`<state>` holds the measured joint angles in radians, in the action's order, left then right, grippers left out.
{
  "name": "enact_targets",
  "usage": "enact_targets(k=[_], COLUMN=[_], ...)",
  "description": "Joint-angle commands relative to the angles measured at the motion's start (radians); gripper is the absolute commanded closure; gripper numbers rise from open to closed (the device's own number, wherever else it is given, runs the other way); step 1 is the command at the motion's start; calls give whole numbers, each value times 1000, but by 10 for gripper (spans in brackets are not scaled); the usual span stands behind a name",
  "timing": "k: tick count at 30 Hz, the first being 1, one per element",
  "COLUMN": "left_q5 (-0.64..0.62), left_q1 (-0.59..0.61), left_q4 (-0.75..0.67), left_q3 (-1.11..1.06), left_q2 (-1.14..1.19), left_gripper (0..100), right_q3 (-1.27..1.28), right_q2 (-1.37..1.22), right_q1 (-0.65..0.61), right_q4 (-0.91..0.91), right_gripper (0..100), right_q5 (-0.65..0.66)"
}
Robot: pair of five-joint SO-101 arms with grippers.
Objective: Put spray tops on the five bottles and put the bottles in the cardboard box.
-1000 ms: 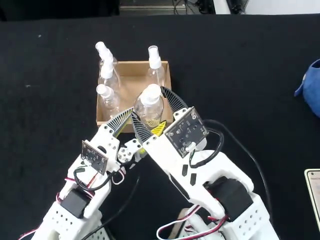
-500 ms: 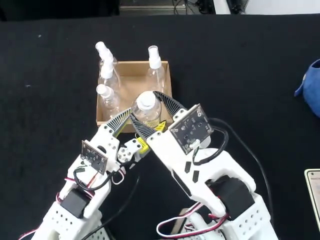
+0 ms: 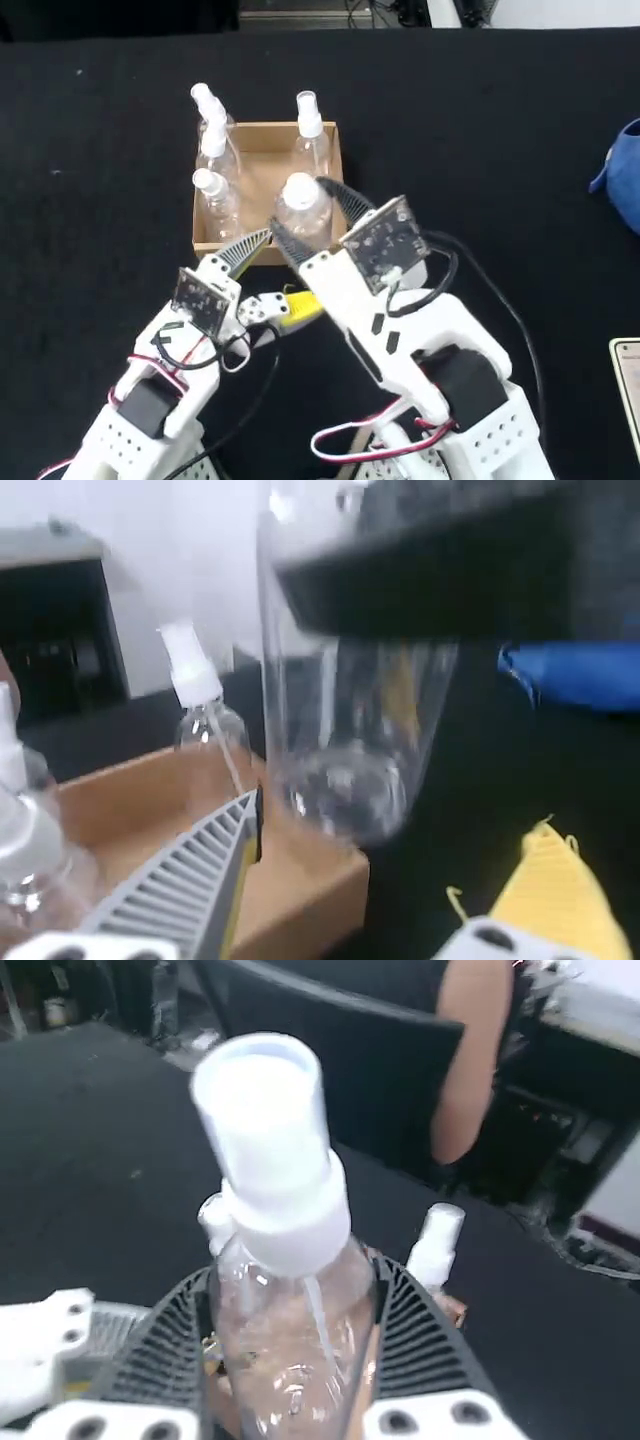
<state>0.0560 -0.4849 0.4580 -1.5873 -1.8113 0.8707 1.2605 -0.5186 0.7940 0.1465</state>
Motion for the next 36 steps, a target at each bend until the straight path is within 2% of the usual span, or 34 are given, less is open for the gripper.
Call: enact_targets(k=[1, 4, 6, 8, 10, 13, 15, 16, 24, 32, 36], left_q5=[0, 0, 0, 0, 0, 0, 0, 0, 0, 0, 0], left_q1=[8, 1, -2, -2, -2, -2, 5, 7, -2, -2, -2], left_q4=[239, 399, 428, 431, 427, 423, 382, 359, 216, 209, 209], left_q3=[179, 252, 260, 255, 239, 203, 162, 137, -10, -16, -15], left_q2=[-15, -14, -14, -14, -14, -14, -14, -14, -14, -14, -14], left_gripper=[736, 737, 743, 820, 978, 928, 980, 969, 970, 970, 970], right_q3=[-24, 5, 31, 47, 54, 58, 70, 87, 315, 337, 375], right_q2=[-4, -12, -39, -77, -119, -179, -222, -243, -308, -317, -317], right_q1=[68, 80, 81, 89, 103, 126, 141, 144, 150, 227, 227], right_q4=[-83, -129, -164, -204, -245, -290, -310, -336, -667, -684, -712], right_gripper=[988, 988, 988, 988, 988, 988, 988, 988, 988, 988, 988], right_q5=[-2, -2, -2, -2, -2, -2, -2, -3, -9, -236, -216])
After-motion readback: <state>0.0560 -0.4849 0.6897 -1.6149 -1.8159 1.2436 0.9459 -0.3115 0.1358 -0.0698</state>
